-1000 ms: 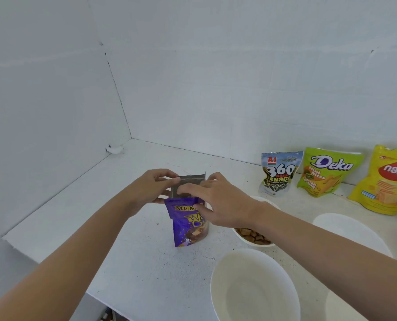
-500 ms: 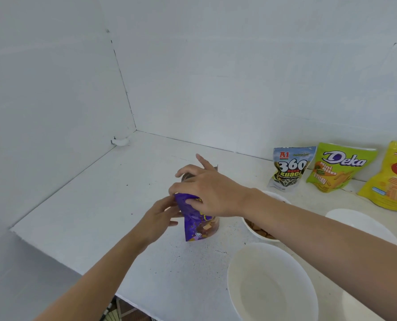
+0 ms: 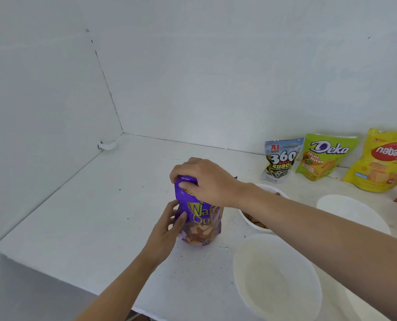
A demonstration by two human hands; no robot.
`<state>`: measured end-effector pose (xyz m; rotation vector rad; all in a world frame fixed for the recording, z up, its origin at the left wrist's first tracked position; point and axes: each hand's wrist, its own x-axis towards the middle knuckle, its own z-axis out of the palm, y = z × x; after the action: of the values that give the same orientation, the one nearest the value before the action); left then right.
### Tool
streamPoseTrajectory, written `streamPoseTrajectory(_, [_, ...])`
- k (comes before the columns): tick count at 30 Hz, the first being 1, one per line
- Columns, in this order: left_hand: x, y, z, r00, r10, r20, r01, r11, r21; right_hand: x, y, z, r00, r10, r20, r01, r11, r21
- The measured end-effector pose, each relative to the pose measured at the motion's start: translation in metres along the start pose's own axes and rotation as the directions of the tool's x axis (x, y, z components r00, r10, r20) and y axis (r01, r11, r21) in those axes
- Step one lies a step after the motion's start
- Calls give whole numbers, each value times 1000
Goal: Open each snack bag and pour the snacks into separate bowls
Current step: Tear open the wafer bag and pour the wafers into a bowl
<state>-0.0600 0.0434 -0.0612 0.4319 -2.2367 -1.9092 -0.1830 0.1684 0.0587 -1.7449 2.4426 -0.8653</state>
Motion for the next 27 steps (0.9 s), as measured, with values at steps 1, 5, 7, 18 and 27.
streamPoseTrajectory(1, [-2,-1,2,1000,19,-21,-19,1000,-3,-1,-1,-4,998,28,-54,-26,999,44])
streamPoseTrajectory(5, [-12,1,10,983,95,-160,-103,994,-39,-9,-9,-20,967,154,-203,-98,961,259])
streamPoseTrajectory(7, [-17,3,12,963,133,-236,-154,985,-74,-16,-18,-27,956,171,-237,-91,944,316])
streamPoseTrajectory(18, [-73,29,47,867,247,-432,-368,903,-221,-70,-43,-66,911,200,-361,21,851,525])
streamPoseTrajectory(27, [-112,45,62,934,161,-320,-297,846,-442,-117,-42,-67,832,371,-414,45,698,715])
